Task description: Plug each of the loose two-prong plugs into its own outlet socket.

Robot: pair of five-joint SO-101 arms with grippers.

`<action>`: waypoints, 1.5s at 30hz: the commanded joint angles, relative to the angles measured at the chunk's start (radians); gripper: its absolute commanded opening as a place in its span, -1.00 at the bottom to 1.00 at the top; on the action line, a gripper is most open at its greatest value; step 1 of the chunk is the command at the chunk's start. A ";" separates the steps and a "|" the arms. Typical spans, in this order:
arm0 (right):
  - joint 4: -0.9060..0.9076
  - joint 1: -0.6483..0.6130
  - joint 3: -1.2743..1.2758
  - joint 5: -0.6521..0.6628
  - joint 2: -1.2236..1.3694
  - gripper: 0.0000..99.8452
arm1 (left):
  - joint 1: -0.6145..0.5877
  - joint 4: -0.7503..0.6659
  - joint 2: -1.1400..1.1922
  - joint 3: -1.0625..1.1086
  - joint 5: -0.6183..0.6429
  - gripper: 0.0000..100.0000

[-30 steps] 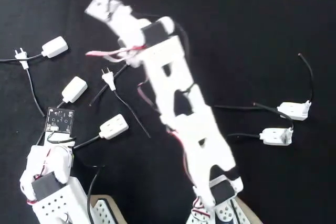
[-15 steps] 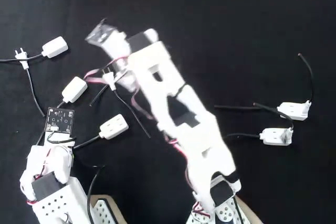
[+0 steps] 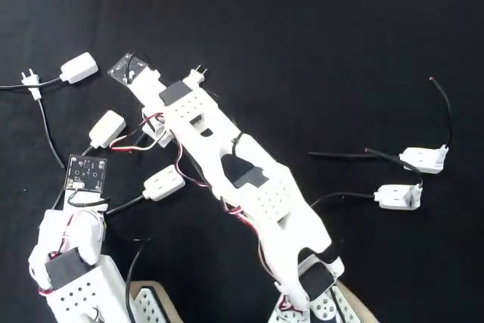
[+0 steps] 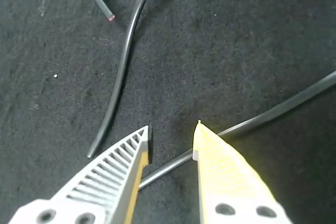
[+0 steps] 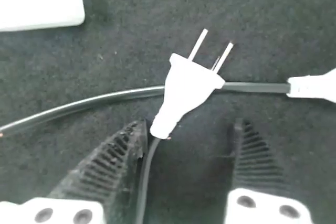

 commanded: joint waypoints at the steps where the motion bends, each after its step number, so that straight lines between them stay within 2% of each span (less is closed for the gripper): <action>1: -0.011 -0.012 0.002 -0.009 -0.001 -0.94 | 0.007 0.008 -0.009 0.005 -0.009 -0.71; 2: 0.002 -0.011 -0.001 -0.008 -0.001 -0.99 | 0.007 0.008 -0.009 0.005 -0.009 -0.71; 4: 0.037 -0.006 -0.002 -0.003 -0.001 -0.92 | 0.007 0.008 -0.009 0.005 -0.009 -0.71; 7: 0.100 0.015 -0.022 0.035 -0.010 -0.97 | 0.007 0.008 -0.009 0.005 -0.011 -0.71; 19: 0.638 0.210 -0.231 0.436 -0.193 -0.98 | 0.007 0.008 -0.009 0.005 -0.011 -0.71; 24: 0.634 0.336 -0.041 0.681 -0.271 -0.98 | 0.007 0.008 -0.009 0.005 -0.011 -0.71; 29: 0.557 0.387 0.213 0.916 -0.295 -0.98 | 0.007 0.008 -0.009 0.005 -0.011 -0.71; 33: 0.439 0.390 0.289 0.928 -0.294 -0.92 | 0.007 0.008 -0.009 0.005 -0.011 -0.71; 36: 0.436 0.390 0.280 0.865 -0.295 -0.64 | 0.007 0.008 -0.009 0.005 -0.011 -0.71; 39: 0.523 0.394 0.234 0.827 -0.297 -0.41 | 0.007 0.008 -0.009 0.005 -0.011 -0.71; 41: 0.597 0.394 0.196 0.792 -0.302 -0.40 | 0.007 0.008 -0.009 0.005 -0.011 -0.71; 45: 0.617 0.408 0.196 0.694 -0.378 -0.48 | 0.007 0.008 -0.009 0.005 -0.011 -0.71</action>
